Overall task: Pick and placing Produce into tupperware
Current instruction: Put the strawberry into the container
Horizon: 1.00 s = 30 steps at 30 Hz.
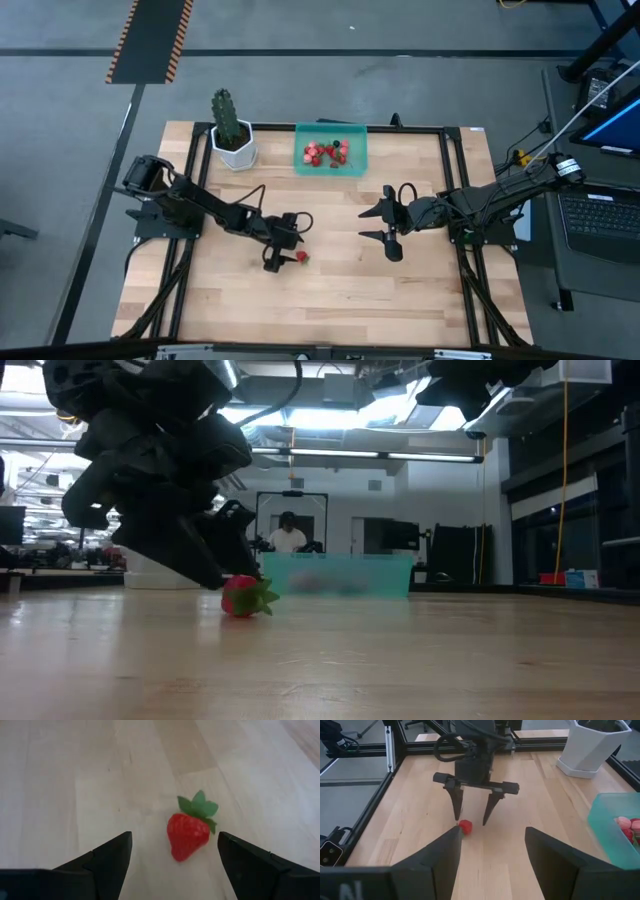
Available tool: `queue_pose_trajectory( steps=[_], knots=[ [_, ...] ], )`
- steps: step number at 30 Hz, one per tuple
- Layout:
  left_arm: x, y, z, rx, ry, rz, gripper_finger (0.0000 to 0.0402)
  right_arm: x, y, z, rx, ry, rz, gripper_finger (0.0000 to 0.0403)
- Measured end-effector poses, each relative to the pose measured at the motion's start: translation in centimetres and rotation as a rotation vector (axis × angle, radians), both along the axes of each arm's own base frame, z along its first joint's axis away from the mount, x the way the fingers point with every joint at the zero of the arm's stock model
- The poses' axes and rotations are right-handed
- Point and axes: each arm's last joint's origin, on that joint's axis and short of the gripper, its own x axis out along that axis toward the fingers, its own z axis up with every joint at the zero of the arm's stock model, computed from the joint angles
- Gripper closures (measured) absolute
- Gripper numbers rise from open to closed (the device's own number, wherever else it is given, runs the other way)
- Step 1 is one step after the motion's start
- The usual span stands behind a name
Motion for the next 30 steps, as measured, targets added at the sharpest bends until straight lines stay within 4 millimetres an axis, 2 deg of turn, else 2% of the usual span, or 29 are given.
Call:
queue_pose_trajectory(
  steps=[10, 15, 30],
  knots=[
    [1.7, -0.6, -1.6, 0.009, 0.035, -0.039, 0.0113, 0.0, 0.0, 0.0, 0.0, 0.001, 0.0, 0.0181],
    [2.7, -0.8, -1.4, 0.007, 0.027, -0.04, 0.0113, 0.0, 0.0, 0.0, 0.0, 0.001, -0.001, 0.0181],
    [2.6, -0.8, -1.5, -0.012, 0.06, -0.016, 0.0115, 0.0, 0.0, -0.1, -0.003, 0.01, 0.0, 0.0181]
  ],
)
